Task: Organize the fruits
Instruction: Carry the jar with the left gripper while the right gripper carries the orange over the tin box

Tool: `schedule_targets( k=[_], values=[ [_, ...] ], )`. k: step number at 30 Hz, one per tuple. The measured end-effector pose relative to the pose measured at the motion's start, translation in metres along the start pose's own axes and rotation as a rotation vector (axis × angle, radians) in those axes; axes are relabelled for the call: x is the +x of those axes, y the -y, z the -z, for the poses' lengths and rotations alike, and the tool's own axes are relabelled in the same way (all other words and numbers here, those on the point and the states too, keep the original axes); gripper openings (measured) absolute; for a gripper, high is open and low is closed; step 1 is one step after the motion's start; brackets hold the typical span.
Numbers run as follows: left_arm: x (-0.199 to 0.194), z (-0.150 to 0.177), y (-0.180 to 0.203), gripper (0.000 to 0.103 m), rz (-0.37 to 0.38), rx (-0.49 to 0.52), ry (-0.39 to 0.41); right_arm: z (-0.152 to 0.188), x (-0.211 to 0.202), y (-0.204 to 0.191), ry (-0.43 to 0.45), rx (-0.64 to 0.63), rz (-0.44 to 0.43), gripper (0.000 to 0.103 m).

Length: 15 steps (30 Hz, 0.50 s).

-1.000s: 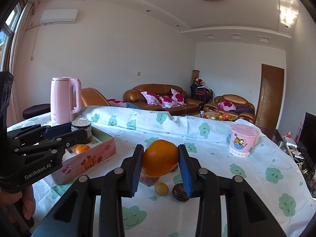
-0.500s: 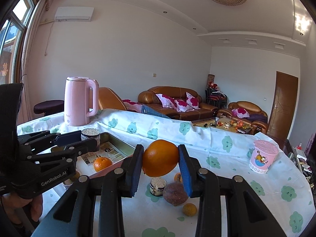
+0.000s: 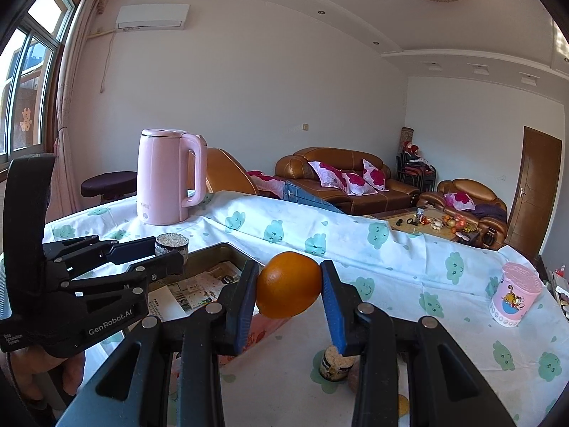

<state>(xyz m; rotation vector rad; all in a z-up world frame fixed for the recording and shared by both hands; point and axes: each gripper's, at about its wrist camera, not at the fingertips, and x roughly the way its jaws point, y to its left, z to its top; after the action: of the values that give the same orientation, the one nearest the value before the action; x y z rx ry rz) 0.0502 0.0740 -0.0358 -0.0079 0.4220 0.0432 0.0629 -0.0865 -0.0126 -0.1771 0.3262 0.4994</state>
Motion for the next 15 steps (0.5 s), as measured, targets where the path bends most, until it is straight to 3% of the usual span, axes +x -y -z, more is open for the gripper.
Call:
schedule_targets(
  k=[15],
  values=[
    [0.025, 0.005, -0.027, 0.034, -0.047, -0.007, -0.077, 0.004, 0.043, -0.032, -0.036, 0.011, -0.070, 0.038]
  ],
)
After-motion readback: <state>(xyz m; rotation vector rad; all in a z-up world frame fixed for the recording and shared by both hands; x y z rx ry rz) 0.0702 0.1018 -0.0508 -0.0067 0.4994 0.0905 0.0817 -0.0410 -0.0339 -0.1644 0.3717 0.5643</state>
